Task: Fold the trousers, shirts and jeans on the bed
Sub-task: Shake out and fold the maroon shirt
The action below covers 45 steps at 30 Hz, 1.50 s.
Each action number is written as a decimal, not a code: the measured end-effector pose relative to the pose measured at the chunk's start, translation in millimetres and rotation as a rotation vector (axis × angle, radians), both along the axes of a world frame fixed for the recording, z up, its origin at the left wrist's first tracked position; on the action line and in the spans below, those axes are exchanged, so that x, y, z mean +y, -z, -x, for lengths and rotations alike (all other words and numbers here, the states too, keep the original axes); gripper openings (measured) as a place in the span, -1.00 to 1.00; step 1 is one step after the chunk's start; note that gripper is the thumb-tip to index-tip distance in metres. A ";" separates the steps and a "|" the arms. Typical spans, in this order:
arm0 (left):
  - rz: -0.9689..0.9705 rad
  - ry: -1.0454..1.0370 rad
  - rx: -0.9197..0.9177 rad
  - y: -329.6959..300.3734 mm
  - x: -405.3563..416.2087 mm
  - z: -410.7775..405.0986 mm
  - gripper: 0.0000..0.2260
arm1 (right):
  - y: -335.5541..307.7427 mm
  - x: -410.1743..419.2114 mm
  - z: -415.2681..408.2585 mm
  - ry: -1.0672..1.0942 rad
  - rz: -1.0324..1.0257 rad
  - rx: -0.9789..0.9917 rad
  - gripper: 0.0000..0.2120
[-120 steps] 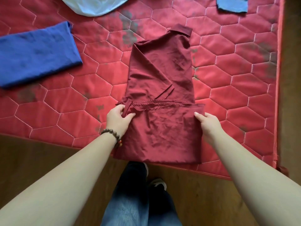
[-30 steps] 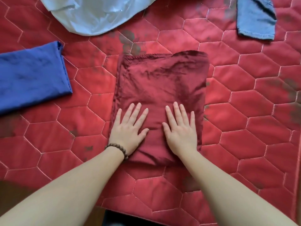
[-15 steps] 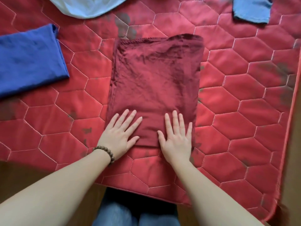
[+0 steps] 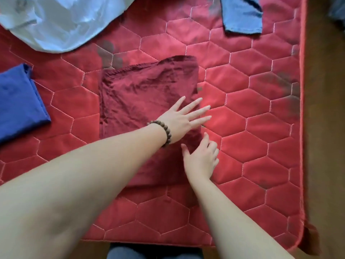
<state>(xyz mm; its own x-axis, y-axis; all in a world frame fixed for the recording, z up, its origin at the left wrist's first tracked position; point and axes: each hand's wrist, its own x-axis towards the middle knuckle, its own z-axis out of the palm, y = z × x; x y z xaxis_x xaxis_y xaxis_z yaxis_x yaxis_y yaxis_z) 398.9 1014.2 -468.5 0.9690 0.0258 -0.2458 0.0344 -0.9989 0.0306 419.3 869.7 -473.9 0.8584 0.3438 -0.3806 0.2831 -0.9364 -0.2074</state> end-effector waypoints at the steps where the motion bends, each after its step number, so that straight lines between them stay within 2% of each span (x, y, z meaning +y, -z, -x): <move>1: -0.021 0.068 0.052 1.8 7.0 -16.1 -0.35 | 1.1 3.0 -3.9 0.043 -0.016 0.045 -0.33; 4: -0.008 0.140 0.245 4.8 27.6 -38.1 -0.39 | 4.6 9.4 -13.5 0.115 -0.043 0.163 -0.50; 7: -0.037 0.139 0.176 3.4 45.6 -40.4 -0.56 | 4.6 10.1 -18.2 0.074 0.011 0.215 -0.63; 9: -0.078 0.172 0.198 1.6 57.9 -41.0 -0.72 | 3.5 7.4 -18.6 0.021 0.002 0.189 -0.74; 11: -0.117 0.182 0.226 -0.2 70.1 -38.1 -0.70 | 1.4 2.4 -22.0 -0.027 -0.056 0.148 -0.84; 14: -0.191 0.158 0.191 -4.5 88.3 -28.8 -0.58 | -1.1 -5.6 -42.4 -0.161 -0.067 0.100 -0.84; 18: -0.202 0.169 0.115 -13.4 103.6 -23.7 -0.76 | -14.2 -5.5 -86.4 -0.319 -0.104 -0.007 -0.78; 22: -0.103 0.015 0.120 -42.8 118.1 -36.1 -0.78 | -47.2 10.8 -133.0 -0.503 -0.098 -0.179 -0.74; 24: -0.098 -0.049 0.035 -67.0 128.2 -46.1 -0.76 | -73.4 20.9 -156.4 -0.561 -0.125 -0.289 -0.75; 30: -0.120 -0.058 -0.324 -159.8 160.6 -81.7 -0.81 | -167.3 39.5 -214.1 -0.675 -0.346 -0.613 -0.88; 33: -0.106 -0.012 -0.479 -199.0 166.7 -82.6 -0.79 | -197.1 35.2 -231.2 -0.690 -0.406 -0.708 -0.84; 35: -0.166 0.025 -0.540 -206.6 162.0 -75.1 -0.83 | -200.8 27.4 -233.7 -0.751 -0.441 -0.775 -0.80; 39: -0.223 -0.027 -0.523 -164.4 143.3 -40.8 -0.92 | -163.1 5.0 -216.1 -0.856 -0.399 -0.792 -0.79; 43: -0.184 -0.122 -0.285 -78.7 110.1 6.7 -0.86 | -77.9 -22.0 -176.3 -0.891 -0.217 -0.585 -0.86; 45: -0.184 -0.131 -0.215 -50.2 92.5 27.0 -0.87 | -45.3 -33.7 -154.3 -0.896 -0.157 -0.492 -0.83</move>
<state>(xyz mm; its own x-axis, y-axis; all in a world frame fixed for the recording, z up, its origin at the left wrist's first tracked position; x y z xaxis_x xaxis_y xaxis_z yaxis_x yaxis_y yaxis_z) 372.0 1106.7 -418.3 0.9838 0.1787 -0.0149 0.1753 -0.9760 -0.1295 573.6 836.0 -428.6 0.3112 0.9492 0.0472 0.9498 -0.3123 0.0186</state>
